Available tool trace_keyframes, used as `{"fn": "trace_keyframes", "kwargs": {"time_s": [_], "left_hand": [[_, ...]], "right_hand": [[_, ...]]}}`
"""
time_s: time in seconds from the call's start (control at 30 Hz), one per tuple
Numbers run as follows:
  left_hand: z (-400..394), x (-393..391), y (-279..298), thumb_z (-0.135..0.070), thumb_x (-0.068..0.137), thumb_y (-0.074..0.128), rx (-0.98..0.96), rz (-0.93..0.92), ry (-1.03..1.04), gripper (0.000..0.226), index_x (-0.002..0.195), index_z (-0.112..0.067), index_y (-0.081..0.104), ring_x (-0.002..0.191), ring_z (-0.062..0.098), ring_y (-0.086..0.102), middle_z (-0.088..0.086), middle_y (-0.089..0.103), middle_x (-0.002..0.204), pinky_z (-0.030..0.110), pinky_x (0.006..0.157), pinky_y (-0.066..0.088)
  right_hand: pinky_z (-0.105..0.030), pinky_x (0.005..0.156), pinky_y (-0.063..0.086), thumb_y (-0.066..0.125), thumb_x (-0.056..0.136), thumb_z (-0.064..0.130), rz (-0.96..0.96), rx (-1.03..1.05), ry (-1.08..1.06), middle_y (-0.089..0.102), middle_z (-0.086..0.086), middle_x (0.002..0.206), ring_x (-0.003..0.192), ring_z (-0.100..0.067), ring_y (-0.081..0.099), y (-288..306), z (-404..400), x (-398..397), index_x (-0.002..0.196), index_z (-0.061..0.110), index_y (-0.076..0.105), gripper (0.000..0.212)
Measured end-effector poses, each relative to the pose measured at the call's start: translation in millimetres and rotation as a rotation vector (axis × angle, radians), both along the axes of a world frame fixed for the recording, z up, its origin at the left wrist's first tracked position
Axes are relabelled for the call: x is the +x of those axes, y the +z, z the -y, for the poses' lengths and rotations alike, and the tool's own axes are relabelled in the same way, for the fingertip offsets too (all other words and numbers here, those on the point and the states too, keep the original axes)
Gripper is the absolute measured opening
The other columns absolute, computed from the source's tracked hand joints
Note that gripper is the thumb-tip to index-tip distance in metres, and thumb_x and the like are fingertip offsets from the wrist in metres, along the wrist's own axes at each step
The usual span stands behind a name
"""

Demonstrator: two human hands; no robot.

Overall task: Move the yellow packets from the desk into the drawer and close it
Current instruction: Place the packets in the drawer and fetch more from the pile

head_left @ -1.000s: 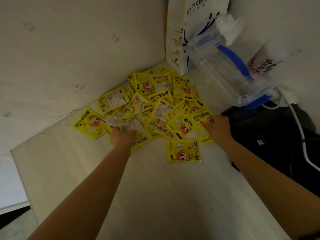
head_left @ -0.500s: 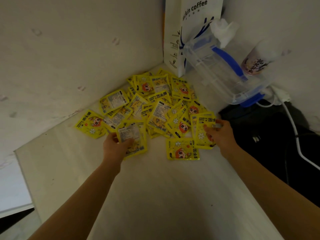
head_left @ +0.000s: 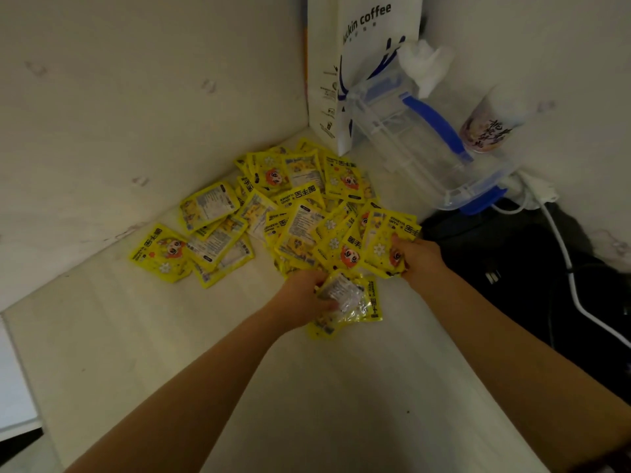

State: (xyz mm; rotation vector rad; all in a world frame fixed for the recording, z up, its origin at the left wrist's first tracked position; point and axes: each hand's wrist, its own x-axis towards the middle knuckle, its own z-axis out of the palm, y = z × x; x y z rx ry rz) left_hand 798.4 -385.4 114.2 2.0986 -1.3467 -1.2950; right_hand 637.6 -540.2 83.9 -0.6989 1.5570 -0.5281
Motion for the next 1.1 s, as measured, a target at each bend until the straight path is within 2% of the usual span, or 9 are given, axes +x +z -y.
{"fn": "trace_keyframes", "kwargs": {"time_s": [0.13, 0.2, 0.37, 0.53, 0.63, 0.77, 0.87, 0.93, 1.1], "left_hand": [[13.7, -8.1, -8.0, -0.018, 0.083, 0.066, -0.012, 0.170, -0.169, 0.029, 0.107, -0.001, 0.061, 0.103, 0.030, 0.056, 0.015, 0.059, 0.111, 0.027, 0.076, 0.039], [15.5, -9.4, -14.7, -0.020, 0.083, 0.066, -0.034, 0.225, -0.240, 0.037, 0.116, -0.004, 0.060, 0.112, 0.029, 0.052, 0.013, 0.056, 0.123, 0.029, 0.086, 0.040], [12.4, -12.0, -24.3, -0.026, 0.085, 0.064, -0.077, 0.356, -0.376, 0.055, 0.136, -0.012, 0.048, 0.132, 0.027, 0.033, 0.006, 0.041, 0.146, 0.033, 0.109, 0.024], [5.3, -16.5, -29.3, -0.029, 0.083, 0.065, -0.127, 0.390, -0.296, 0.045, 0.125, -0.013, 0.058, 0.122, 0.027, 0.041, 0.006, 0.051, 0.133, 0.034, 0.102, 0.034], [1.2, -16.1, -28.4, -0.029, 0.080, 0.067, -0.073, 0.366, -0.211, 0.043, 0.120, -0.012, 0.061, 0.119, 0.030, 0.042, 0.008, 0.048, 0.130, 0.035, 0.097, 0.036], [-5.4, -14.8, -28.6, -0.022, 0.081, 0.070, -0.032, 0.250, -0.122, 0.041, 0.117, -0.005, 0.061, 0.110, 0.028, 0.050, 0.012, 0.047, 0.121, 0.031, 0.089, 0.041], [-10.2, -12.6, -27.0, -0.016, 0.080, 0.071, -0.025, 0.185, -0.030, 0.036, 0.112, -0.001, 0.063, 0.109, 0.023, 0.051, 0.010, 0.046, 0.121, 0.018, 0.083, 0.035], [-11.4, -11.1, -23.0, -0.017, 0.080, 0.070, 0.035, 0.162, 0.014, 0.031, 0.107, -0.003, 0.064, 0.103, 0.023, 0.054, 0.008, 0.053, 0.112, 0.022, 0.079, 0.038], [-20.3, -6.6, -21.1, -0.020, 0.081, 0.069, 0.093, 0.119, 0.109, 0.018, 0.079, -0.016, 0.051, 0.063, 0.013, 0.045, -0.006, 0.044, 0.065, 0.014, 0.046, 0.028]], "right_hand": [[-0.052, 0.092, 0.052, 0.071, 0.083, 0.017, -0.055, -0.003, 0.001, 0.066, -0.016, 0.111, 0.101, -0.033, 0.065, -5.4, 5.9, 7.9, 0.105, 0.003, 0.064, 0.027], [-0.051, 0.092, 0.051, 0.070, 0.084, 0.018, -0.046, 0.016, 0.006, 0.065, -0.014, 0.107, 0.101, -0.032, 0.064, -5.4, 6.7, 12.2, 0.098, 0.005, 0.064, 0.020], [-0.051, 0.094, 0.050, 0.063, 0.089, 0.012, -0.020, -0.018, 0.007, 0.064, -0.017, 0.121, 0.107, -0.034, 0.062, -1.0, 1.7, 18.7, 0.119, 0.003, 0.060, 0.031], [-0.054, 0.103, 0.041, 0.057, 0.093, 0.011, -0.148, -0.034, 0.066, 0.055, -0.035, 0.125, 0.111, -0.040, 0.060, 11.0, 3.2, 29.2, 0.119, -0.019, 0.052, 0.040], [-0.052, 0.101, 0.043, 0.059, 0.092, 0.013, -0.158, -0.032, 0.108, 0.057, -0.035, 0.122, 0.094, -0.029, 0.060, 14.0, 5.3, 33.6, 0.100, -0.015, 0.064, 0.030], [-0.049, 0.099, 0.046, 0.060, 0.091, 0.014, -0.174, -0.023, 0.089, 0.062, -0.029, 0.118, 0.101, -0.033, 0.063, 18.6, 7.5, 39.8, 0.084, 0.001, 0.066, 0.016], [-0.036, 0.066, 0.049, 0.060, 0.092, 0.014, -0.203, -0.008, 0.085, 0.057, -0.015, 0.081, 0.066, -0.023, 0.055, 17.5, 10.5, 40.6, 0.059, 0.013, 0.045, 0.036], [-0.032, 0.059, 0.047, 0.060, 0.091, 0.014, -0.207, 0.012, 0.069, 0.054, -0.012, 0.070, 0.063, -0.022, 0.052, 17.5, 11.8, 39.7, 0.056, 0.014, 0.039, 0.041], [-0.050, 0.095, 0.047, 0.063, 0.088, 0.008, -0.143, 0.037, -0.034, 0.058, -0.027, 0.125, 0.109, -0.032, 0.061, 24.8, 11.7, 39.9, 0.080, 0.005, 0.057, 0.011]]}}
